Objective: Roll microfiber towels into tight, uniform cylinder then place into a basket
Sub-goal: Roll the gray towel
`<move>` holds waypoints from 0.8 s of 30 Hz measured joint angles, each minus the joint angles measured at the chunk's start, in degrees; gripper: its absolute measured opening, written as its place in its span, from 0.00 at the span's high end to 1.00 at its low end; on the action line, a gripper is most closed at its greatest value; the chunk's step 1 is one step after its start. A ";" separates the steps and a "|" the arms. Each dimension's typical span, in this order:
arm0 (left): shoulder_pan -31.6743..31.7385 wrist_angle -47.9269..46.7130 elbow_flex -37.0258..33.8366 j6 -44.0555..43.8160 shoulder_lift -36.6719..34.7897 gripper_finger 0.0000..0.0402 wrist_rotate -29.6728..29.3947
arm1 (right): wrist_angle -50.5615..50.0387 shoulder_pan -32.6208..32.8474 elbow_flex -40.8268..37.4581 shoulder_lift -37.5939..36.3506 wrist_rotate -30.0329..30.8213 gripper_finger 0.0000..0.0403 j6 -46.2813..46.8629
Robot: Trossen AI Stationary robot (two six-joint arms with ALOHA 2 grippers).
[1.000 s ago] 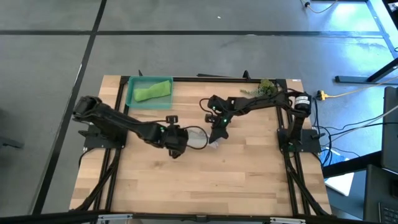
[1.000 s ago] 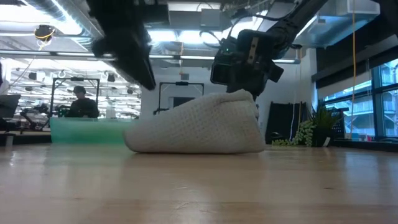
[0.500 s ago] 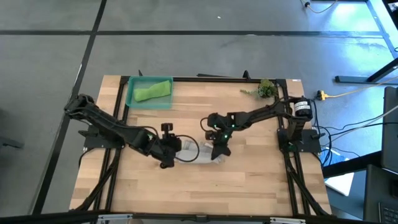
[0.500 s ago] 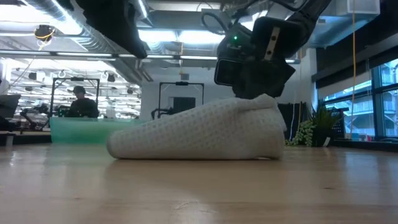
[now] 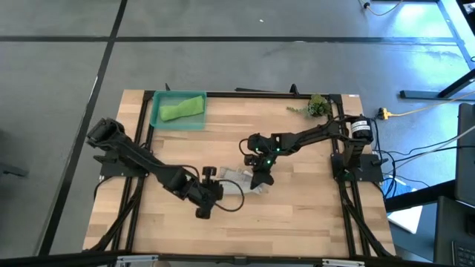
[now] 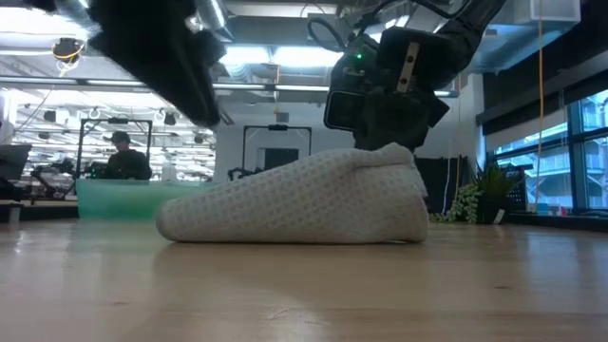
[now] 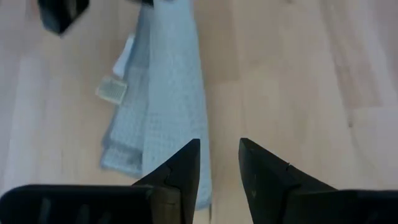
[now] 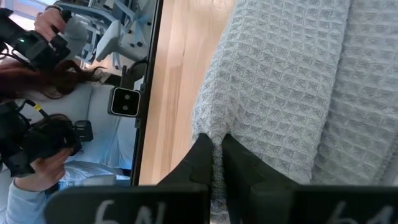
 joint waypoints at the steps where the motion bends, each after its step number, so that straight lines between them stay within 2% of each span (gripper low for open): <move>1: 0.02 -0.30 0.00 -0.88 0.70 0.74 0.04 | 0.08 0.00 0.00 0.00 0.00 0.96 -0.02; 5: 0.43 -1.17 0.00 -4.73 3.15 0.74 -0.32 | 0.20 0.02 0.00 0.00 -0.02 0.96 -0.24; 15: 0.49 -1.14 0.00 -4.43 6.13 0.74 -0.40 | 0.21 0.02 0.00 0.00 -0.02 0.96 -0.35; 24: 2.32 -1.28 0.00 -3.65 11.65 0.74 -0.45 | 0.21 0.02 0.00 0.00 0.88 0.96 -0.30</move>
